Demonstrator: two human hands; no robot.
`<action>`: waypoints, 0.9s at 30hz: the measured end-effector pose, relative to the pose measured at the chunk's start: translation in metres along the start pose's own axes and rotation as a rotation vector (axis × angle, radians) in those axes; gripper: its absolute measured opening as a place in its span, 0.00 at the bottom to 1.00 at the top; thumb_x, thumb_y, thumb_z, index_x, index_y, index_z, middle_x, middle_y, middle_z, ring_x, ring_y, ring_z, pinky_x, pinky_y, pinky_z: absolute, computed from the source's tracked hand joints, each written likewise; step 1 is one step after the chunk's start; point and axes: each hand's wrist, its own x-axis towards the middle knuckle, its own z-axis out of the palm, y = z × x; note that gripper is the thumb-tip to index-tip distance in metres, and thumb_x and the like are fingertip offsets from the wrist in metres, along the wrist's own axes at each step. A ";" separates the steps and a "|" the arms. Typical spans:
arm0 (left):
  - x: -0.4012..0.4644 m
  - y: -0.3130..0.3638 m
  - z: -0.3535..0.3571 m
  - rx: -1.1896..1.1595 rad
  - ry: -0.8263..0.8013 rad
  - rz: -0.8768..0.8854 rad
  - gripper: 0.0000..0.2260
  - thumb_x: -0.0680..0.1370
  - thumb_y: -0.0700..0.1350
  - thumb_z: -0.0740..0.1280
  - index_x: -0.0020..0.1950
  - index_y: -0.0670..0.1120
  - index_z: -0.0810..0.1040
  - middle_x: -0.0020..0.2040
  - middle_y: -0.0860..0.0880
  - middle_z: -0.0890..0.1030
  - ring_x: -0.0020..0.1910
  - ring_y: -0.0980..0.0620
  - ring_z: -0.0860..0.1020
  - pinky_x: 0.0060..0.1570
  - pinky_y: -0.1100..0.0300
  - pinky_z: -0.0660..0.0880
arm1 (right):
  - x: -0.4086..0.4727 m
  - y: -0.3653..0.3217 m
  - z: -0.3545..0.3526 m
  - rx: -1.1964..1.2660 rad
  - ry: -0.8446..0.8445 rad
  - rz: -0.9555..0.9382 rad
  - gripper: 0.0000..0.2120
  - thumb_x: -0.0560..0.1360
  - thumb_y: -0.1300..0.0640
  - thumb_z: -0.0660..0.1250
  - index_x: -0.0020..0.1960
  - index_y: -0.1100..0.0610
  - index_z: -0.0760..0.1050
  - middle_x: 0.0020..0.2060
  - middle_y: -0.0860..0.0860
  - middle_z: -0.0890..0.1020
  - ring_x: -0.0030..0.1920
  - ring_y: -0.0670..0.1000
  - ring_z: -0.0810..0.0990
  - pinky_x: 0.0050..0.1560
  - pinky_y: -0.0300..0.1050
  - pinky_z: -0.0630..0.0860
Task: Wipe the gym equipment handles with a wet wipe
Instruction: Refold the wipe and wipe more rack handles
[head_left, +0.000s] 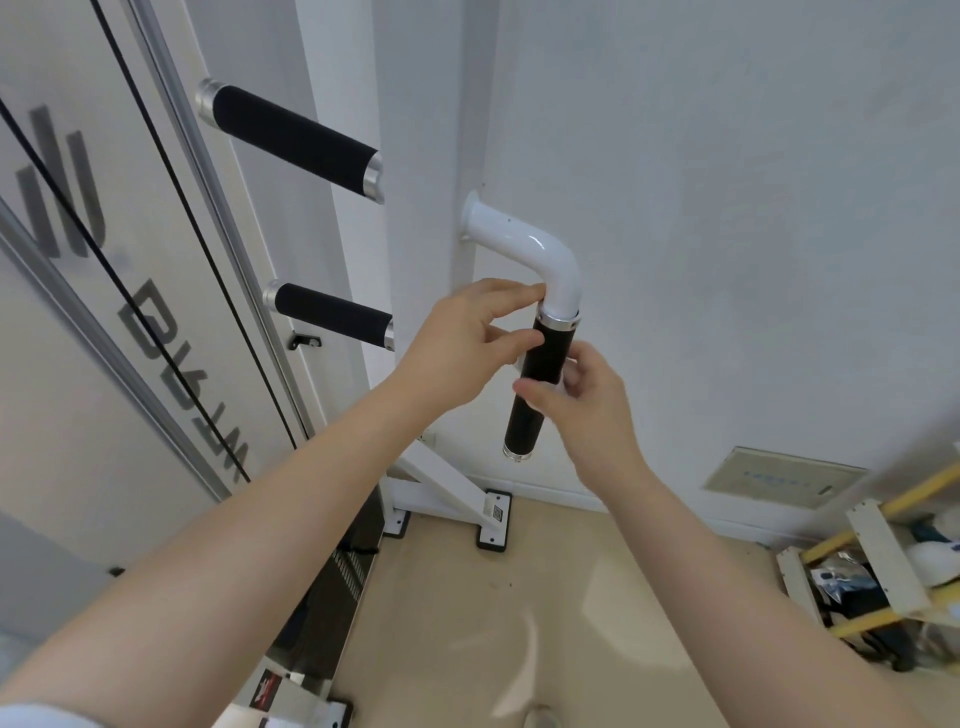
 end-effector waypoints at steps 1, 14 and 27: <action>0.001 0.000 0.000 -0.013 0.001 -0.008 0.18 0.75 0.40 0.67 0.65 0.51 0.75 0.57 0.53 0.75 0.44 0.50 0.82 0.52 0.56 0.77 | -0.002 0.004 0.000 0.002 -0.005 0.002 0.17 0.68 0.65 0.72 0.52 0.50 0.74 0.49 0.48 0.83 0.50 0.45 0.81 0.52 0.40 0.77; 0.000 -0.002 0.002 -0.079 0.012 -0.025 0.18 0.76 0.39 0.67 0.62 0.56 0.75 0.53 0.53 0.78 0.45 0.50 0.82 0.49 0.57 0.79 | -0.015 0.019 0.013 -0.147 0.004 0.051 0.16 0.67 0.60 0.74 0.52 0.51 0.74 0.46 0.44 0.82 0.48 0.46 0.80 0.46 0.36 0.76; -0.001 -0.002 -0.001 -0.081 -0.021 -0.010 0.18 0.76 0.39 0.65 0.64 0.56 0.75 0.55 0.54 0.79 0.45 0.54 0.82 0.43 0.66 0.78 | -0.033 0.035 0.007 0.015 -0.138 0.144 0.17 0.74 0.60 0.65 0.63 0.53 0.71 0.50 0.45 0.78 0.53 0.47 0.76 0.53 0.42 0.72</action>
